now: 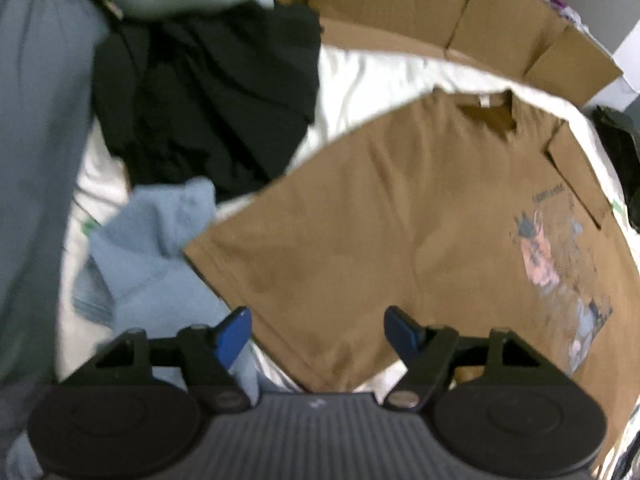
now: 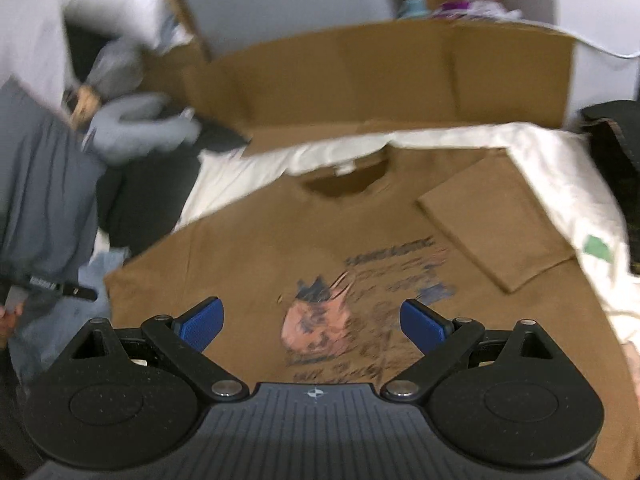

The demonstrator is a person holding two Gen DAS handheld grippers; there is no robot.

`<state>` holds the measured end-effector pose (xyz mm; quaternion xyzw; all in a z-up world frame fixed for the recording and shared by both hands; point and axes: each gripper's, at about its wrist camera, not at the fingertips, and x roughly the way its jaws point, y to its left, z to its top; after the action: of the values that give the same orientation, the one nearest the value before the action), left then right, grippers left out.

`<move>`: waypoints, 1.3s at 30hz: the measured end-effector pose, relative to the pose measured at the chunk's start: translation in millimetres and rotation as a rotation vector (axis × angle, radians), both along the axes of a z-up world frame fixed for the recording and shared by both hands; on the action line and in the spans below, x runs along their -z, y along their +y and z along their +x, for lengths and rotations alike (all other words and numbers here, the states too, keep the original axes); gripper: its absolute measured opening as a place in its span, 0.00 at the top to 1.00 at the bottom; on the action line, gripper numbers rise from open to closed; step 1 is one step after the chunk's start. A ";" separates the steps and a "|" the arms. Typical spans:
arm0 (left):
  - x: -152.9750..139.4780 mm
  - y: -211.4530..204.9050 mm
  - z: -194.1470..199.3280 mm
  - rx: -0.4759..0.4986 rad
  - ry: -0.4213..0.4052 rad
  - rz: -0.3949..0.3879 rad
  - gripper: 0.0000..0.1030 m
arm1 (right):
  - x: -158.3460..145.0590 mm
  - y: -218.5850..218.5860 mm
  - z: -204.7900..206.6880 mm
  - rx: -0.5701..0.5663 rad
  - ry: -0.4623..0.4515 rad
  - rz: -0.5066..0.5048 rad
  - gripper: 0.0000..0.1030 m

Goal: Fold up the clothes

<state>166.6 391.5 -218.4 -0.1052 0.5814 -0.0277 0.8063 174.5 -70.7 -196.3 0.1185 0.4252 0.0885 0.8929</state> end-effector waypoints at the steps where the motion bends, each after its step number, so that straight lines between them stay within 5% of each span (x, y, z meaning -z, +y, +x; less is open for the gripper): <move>1: 7.0 -0.6 -2.4 0.001 0.007 -0.010 0.28 | 7.7 7.0 0.2 -0.022 0.003 0.001 0.05; 11: 44.5 7.7 -22.9 -0.042 0.068 -0.124 0.47 | 86.8 70.5 12.0 -0.108 0.042 0.061 0.12; 16: 54.0 14.5 -35.1 -0.091 0.078 -0.263 0.53 | 104.1 82.2 14.9 -0.118 0.061 0.077 0.13; 26: 74.2 9.8 -48.4 -0.145 0.097 -0.270 0.50 | 113.5 75.8 13.6 -0.072 0.091 0.082 0.13; 28: 81.8 11.6 -52.0 -0.160 0.099 -0.272 0.57 | 114.9 76.5 12.3 -0.071 0.094 0.090 0.13; 31: 94.6 23.9 -55.7 -0.240 0.136 -0.303 0.80 | 117.2 79.6 10.2 -0.075 0.108 0.095 0.13; 34: 100.9 34.8 -58.9 -0.299 0.171 -0.335 0.82 | 117.4 83.3 7.0 -0.092 0.114 0.088 0.13; 39: 97.4 26.5 -57.2 -0.270 0.193 -0.284 0.83 | 119.7 83.1 3.9 -0.084 0.124 0.096 0.13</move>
<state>109.4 418.0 -315.8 -0.2968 0.6266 0.0091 0.7205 178.4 12.5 -316.0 0.1484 0.4798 0.1388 0.8536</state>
